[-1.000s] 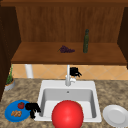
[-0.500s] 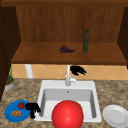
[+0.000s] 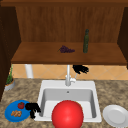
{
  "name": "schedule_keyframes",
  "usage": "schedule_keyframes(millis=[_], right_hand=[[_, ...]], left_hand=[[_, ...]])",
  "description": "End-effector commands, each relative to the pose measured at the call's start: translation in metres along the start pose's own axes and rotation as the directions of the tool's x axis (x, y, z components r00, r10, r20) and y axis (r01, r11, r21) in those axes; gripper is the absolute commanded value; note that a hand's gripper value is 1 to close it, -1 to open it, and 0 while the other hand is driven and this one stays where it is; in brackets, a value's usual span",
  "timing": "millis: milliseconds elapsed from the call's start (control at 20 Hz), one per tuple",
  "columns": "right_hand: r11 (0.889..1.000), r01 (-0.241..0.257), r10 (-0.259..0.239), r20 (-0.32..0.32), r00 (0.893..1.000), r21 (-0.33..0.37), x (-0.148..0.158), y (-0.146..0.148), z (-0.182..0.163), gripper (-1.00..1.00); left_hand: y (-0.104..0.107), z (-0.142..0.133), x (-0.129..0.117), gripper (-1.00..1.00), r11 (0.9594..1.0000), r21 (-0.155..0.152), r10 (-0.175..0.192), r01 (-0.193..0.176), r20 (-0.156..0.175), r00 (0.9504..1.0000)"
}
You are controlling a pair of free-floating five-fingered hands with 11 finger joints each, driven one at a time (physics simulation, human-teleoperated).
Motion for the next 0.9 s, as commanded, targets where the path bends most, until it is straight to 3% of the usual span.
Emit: schedule_keyframes(millis=[0,400,550,650,850], right_hand=[[1.000,0.005,-0.004,0.114,0.993,-0.006,-0.013,0.003,-0.008,-1.00],[0.999,0.032,-0.027,0.257,0.966,-0.018,-0.026,0.020,-0.037,-1.00],[0.999,0.033,-0.025,0.311,0.950,-0.019,-0.030,0.028,-0.047,-1.00],[0.997,0.068,-0.053,0.358,0.932,-0.029,-0.028,0.033,-0.053,-1.00],[0.995,0.090,-0.063,0.418,0.906,-0.045,-0.020,0.058,-0.052,-1.00]], left_hand=[[0.000,0.000,0.000,0.00,1.0000,0.000,0.000,0.000,0.000,1.0000],[0.000,0.000,0.000,0.00,1.0000,0.000,0.000,0.000,0.000,1.0000],[0.000,0.000,0.000,0.00,1.0000,0.000,0.000,0.000,0.000,1.0000],[0.000,0.000,0.000,0.00,1.0000,0.000,0.000,0.000,0.000,1.0000],[0.000,0.000,0.000,0.00,1.0000,0.000,0.000,0.000,0.000,1.0000]])
